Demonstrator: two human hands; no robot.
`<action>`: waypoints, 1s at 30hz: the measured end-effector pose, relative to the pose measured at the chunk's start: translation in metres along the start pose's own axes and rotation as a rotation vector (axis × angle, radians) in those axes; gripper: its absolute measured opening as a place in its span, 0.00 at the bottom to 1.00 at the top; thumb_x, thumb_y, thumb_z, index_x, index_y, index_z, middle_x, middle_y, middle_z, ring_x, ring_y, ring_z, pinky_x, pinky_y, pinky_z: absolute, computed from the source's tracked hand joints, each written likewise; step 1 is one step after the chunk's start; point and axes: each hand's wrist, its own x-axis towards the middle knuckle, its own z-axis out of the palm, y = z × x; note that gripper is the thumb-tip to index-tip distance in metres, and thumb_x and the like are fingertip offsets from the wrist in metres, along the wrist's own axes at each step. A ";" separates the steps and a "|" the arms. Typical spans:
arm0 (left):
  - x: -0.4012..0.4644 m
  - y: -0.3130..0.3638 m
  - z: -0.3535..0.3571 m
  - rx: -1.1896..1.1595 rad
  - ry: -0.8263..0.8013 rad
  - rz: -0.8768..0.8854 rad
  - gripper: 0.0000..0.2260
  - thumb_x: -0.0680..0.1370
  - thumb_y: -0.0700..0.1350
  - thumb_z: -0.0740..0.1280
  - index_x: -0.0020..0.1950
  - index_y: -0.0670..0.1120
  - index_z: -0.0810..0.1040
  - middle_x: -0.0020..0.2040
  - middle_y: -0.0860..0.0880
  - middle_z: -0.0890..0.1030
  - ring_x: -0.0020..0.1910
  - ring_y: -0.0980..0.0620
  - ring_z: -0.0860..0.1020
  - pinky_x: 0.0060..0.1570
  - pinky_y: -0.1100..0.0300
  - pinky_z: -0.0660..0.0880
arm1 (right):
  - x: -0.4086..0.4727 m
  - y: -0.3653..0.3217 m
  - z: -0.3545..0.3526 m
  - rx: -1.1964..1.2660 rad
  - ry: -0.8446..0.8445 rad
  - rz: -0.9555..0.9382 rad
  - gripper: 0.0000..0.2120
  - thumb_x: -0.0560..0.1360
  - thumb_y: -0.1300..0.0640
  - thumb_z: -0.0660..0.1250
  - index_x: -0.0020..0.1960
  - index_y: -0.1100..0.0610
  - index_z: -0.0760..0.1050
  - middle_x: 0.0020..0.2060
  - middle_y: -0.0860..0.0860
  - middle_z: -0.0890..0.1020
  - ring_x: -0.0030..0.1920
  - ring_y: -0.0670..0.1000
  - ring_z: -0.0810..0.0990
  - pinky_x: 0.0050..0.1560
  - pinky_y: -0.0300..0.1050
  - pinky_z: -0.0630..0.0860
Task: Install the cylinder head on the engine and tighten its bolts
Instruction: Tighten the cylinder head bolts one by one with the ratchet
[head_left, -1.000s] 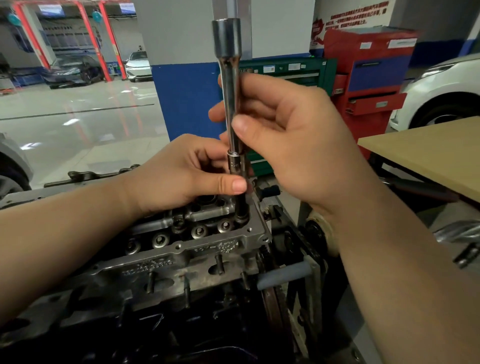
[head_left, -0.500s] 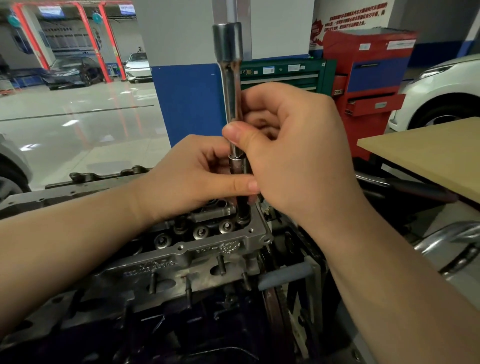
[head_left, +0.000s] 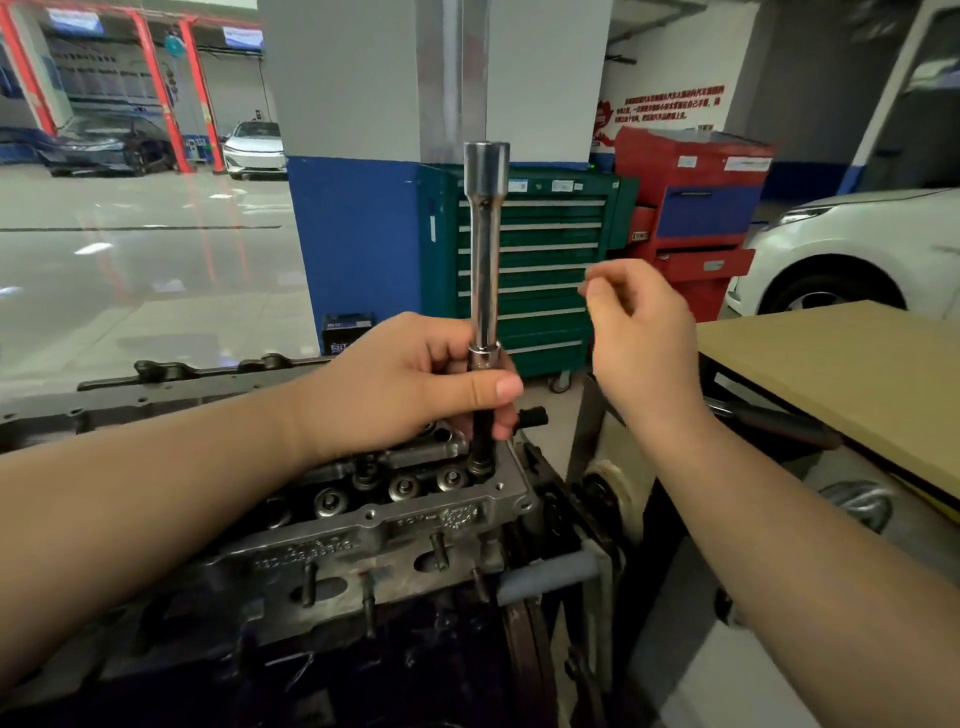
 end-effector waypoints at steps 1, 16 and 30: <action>-0.001 0.000 0.001 -0.004 0.007 -0.002 0.08 0.83 0.49 0.70 0.52 0.44 0.84 0.46 0.44 0.88 0.49 0.43 0.87 0.50 0.48 0.84 | 0.015 0.023 -0.003 -0.272 -0.082 0.064 0.11 0.82 0.47 0.64 0.64 0.44 0.77 0.58 0.43 0.83 0.59 0.47 0.80 0.59 0.54 0.79; -0.002 -0.001 0.003 0.013 0.099 -0.011 0.19 0.74 0.65 0.74 0.50 0.51 0.86 0.45 0.41 0.85 0.47 0.37 0.83 0.53 0.37 0.81 | 0.051 0.109 -0.023 -0.476 -0.491 0.304 0.10 0.85 0.51 0.64 0.61 0.55 0.78 0.49 0.55 0.83 0.44 0.55 0.80 0.45 0.49 0.76; -0.001 -0.005 0.002 -0.012 0.102 -0.026 0.17 0.76 0.61 0.75 0.52 0.48 0.85 0.46 0.38 0.83 0.43 0.47 0.81 0.53 0.42 0.79 | 0.124 -0.163 -0.093 0.329 -1.363 0.260 0.15 0.78 0.43 0.64 0.48 0.56 0.78 0.33 0.50 0.69 0.26 0.47 0.66 0.24 0.39 0.62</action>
